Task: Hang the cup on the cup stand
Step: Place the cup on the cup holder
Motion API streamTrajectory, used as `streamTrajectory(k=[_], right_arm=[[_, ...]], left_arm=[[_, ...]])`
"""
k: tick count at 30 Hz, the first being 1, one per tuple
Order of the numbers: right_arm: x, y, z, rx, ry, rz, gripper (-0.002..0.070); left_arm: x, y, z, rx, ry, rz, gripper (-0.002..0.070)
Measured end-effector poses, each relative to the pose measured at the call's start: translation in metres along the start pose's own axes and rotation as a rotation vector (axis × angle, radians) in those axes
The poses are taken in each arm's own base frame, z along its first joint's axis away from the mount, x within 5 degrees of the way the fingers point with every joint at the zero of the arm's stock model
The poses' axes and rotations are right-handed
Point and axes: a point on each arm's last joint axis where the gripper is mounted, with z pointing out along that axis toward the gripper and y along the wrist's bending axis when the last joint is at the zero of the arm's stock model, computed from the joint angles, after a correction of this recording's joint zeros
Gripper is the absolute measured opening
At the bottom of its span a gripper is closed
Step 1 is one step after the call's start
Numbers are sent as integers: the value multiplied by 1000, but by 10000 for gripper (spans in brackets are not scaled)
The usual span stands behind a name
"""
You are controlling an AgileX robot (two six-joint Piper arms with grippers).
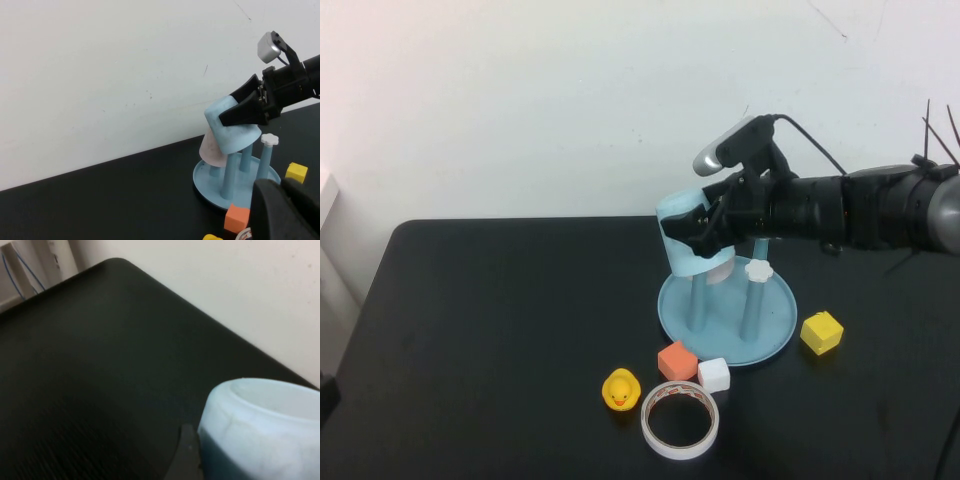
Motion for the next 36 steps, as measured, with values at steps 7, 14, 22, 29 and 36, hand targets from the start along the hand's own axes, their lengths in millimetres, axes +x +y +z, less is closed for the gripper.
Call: streamTrajectory(k=[7, 14, 22, 29, 36], right_arm=[[3, -2, 0, 24, 28, -16, 573], [4, -6, 0, 69, 42, -10, 573], [4, -6, 0, 71, 40, 60, 573], [4, -5, 0, 58, 44, 63, 575], [4, -5, 0, 57, 44, 73, 585]], left_arm=[[0, 0, 0, 0, 0, 1, 0], [0, 0, 0, 0, 0, 3, 0], [0, 0, 0, 0, 0, 14, 0], [0, 0, 0, 0, 0, 20, 0], [0, 0, 0, -1, 1, 22, 0]])
